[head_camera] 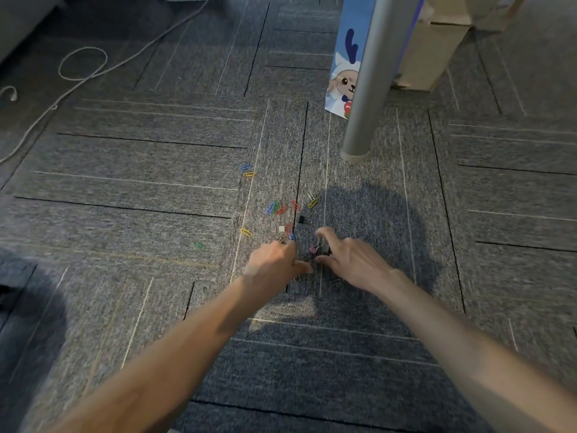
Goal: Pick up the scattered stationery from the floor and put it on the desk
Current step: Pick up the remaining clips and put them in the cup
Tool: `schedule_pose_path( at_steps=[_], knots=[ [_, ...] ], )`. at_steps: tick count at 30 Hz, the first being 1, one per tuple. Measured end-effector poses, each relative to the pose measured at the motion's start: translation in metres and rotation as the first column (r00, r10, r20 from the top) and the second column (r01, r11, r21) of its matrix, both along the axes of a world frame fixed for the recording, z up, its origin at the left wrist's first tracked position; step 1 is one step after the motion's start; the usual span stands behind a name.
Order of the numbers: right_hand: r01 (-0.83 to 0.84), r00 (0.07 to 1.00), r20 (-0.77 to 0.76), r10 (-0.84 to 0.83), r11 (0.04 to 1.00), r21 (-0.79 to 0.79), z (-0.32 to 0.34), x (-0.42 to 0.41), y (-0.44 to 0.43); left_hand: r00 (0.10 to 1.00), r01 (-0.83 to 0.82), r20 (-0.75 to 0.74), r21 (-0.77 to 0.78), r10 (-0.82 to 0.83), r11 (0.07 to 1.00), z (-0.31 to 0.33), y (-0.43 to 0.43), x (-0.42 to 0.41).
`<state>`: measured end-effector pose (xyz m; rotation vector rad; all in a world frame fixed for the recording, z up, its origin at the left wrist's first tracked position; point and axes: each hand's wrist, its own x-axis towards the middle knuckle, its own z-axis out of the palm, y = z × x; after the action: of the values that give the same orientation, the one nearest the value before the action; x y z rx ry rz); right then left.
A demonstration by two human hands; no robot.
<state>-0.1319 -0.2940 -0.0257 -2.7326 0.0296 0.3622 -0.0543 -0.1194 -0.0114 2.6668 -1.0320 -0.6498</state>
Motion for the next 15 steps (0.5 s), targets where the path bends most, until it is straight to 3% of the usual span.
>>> schedule_pose_path(
  at_steps=[4,9,15],
  knots=[
    [-0.029,1.0,-0.006,0.029,1.0,-0.009,-0.002,0.008,-0.006,0.996,-0.083,-0.007,0.067,0.083,0.994,0.001,-0.01,-0.005],
    [-0.088,0.994,-0.071,0.087,0.996,-0.022,0.002,0.014,-0.01,0.997,-0.074,0.042,0.147,0.068,0.986,0.006,-0.017,-0.005],
    [-0.075,0.993,-0.094,0.078,0.996,0.041,0.009,0.016,-0.012,0.974,-0.114,-0.186,0.105,0.132,0.988,-0.004,-0.01,0.006]
  ],
)
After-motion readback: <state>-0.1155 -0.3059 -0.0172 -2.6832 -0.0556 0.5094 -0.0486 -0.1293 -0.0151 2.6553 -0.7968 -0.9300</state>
